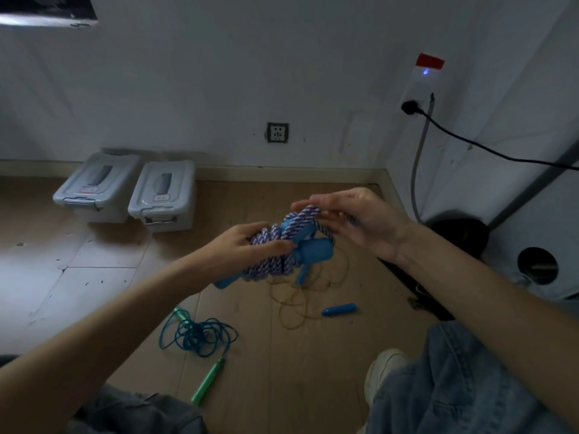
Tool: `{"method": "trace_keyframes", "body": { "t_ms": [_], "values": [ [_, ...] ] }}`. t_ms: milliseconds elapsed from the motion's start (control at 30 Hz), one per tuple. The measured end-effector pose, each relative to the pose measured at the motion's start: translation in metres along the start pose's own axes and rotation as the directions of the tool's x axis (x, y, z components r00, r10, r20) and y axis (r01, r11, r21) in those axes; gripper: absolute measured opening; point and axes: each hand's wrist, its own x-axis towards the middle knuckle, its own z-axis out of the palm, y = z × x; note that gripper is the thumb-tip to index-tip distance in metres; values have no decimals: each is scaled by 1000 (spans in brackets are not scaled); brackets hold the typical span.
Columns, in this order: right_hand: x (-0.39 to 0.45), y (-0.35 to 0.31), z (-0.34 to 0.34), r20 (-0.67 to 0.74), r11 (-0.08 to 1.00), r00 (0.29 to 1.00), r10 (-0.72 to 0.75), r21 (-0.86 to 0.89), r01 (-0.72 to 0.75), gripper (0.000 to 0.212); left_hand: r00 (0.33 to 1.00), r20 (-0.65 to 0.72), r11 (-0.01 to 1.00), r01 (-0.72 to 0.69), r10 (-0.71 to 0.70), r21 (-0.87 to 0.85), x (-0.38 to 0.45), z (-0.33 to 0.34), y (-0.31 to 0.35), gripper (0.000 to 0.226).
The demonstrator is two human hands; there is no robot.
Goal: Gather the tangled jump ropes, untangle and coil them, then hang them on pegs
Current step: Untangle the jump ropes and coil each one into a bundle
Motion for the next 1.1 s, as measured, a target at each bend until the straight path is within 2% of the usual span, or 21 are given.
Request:
{"method": "trace_keyframes", "body": {
  "t_ms": [67,233,300,367,400,433,467,500,533,567,600,633,667,767,867,900,967,1033,1100],
  "values": [
    [-1,-1,-1,107,996,994,6,84,-15,17,1000,0,999,-18,18,-28,-1,0,-2,41],
    [-2,-1,1,211,924,973,-89,382,2,25,1000,-11,996,6,-7,-86,-1,-2,-2,49],
    [0,-4,3,207,890,975,-83,456,-21,24,999,7,991,40,-39,-128,-2,-3,-4,55],
    [1,-7,0,88,890,994,-63,456,16,21,996,-6,975,84,-88,-204,-1,-4,-6,60],
    [2,-8,-1,7,927,999,-51,373,45,22,991,-44,964,109,-123,-242,1,-5,-7,59],
    [3,-7,-1,-63,974,997,-54,215,67,21,981,-99,952,131,-164,-277,3,-5,-9,55],
    [3,-5,2,-108,997,991,-80,-22,78,19,967,-160,941,142,-198,-308,5,-5,-10,48],
    [2,-1,6,-125,947,984,-130,-308,86,16,951,-218,935,140,-219,-324,7,-3,-11,40],
    [3,3,10,-113,824,975,-189,-558,95,13,938,-269,939,127,-219,-321,9,-1,-12,34],
    [4,8,15,-94,689,967,-235,-718,97,10,930,-308,948,105,-200,-300,10,3,-13,30],
    [5,12,18,-100,601,960,-262,-795,81,8,927,-335,960,77,-168,-270,11,6,-13,29],
    [7,14,21,-133,580,953,-271,-813,52,7,925,-355,971,50,-133,-233,12,9,-13,29],
    [9,15,21,-183,619,949,-256,-785,15,9,923,-373,982,28,-96,-185,12,12,-13,31],
    [15,17,22,-363,880,925,-112,-468,-77,10,902,-429,997,-21,53,79,9,22,-15,47],
    [17,22,26,-454,959,890,-46,-268,-87,8,857,-478,951,-41,191,307,5,32,-14,59],
    [17,25,27,-447,959,893,-48,-271,-84,11,843,-489,932,-41,225,359,4,33,-14,61],
    [17,29,29,-407,913,905,-125,-405,-56,12,825,-495,906,-47,273,421,3,33,-13,61],
    [17,31,28,-351,779,904,-245,-626,-31,15,832,-464,881,-60,304,470,3,32,-12,60],
    [17,32,26,-250,601,913,-322,-799,-7,18,850,-425,854,-56,312,517,1,32,-13,60]
  ]
}}
